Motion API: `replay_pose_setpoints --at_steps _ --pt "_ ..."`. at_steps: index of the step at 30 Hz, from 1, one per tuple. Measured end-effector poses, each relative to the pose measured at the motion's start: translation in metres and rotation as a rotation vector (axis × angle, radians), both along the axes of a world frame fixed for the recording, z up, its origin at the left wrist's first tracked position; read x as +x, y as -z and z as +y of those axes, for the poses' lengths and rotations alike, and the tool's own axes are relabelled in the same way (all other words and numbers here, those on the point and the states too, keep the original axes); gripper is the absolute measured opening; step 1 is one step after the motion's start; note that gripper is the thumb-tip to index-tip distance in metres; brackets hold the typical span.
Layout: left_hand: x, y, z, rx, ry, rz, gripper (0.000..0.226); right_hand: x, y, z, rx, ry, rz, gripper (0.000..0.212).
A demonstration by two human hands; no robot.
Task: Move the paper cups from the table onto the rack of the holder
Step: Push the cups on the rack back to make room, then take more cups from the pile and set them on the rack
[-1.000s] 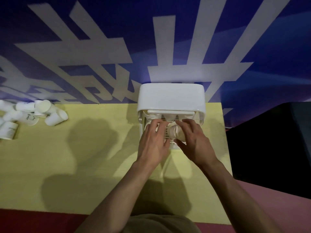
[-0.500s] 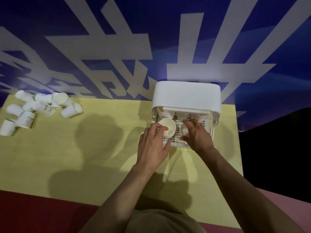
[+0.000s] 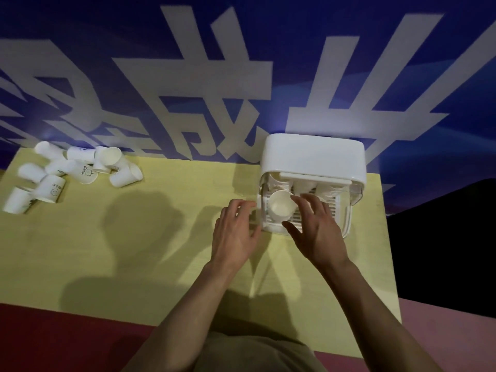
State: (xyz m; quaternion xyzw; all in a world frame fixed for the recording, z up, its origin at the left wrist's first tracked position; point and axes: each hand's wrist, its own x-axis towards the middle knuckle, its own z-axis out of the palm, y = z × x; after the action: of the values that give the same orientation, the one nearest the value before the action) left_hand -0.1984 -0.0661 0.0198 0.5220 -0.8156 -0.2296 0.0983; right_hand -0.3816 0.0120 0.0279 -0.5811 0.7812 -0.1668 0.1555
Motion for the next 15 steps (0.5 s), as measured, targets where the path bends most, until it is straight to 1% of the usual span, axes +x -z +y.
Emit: replay_pose_setpoints --at_steps 4,7,11,15 --pt "0.048 0.008 -0.018 0.032 -0.052 0.008 0.054 0.053 -0.015 -0.024 -0.029 -0.047 0.006 0.060" --pt "0.098 0.015 -0.042 0.046 -0.110 0.015 0.054 0.102 -0.019 -0.052 -0.013 -0.100 0.015 0.060" --pt "0.183 0.024 -0.087 0.065 -0.213 0.042 0.053 0.177 -0.019 -0.097 0.039 -0.165 0.063 0.061" --pt "0.266 0.034 -0.149 0.072 -0.323 0.043 0.060 0.250 -0.016 -0.141 0.060 -0.233 0.079 0.063"
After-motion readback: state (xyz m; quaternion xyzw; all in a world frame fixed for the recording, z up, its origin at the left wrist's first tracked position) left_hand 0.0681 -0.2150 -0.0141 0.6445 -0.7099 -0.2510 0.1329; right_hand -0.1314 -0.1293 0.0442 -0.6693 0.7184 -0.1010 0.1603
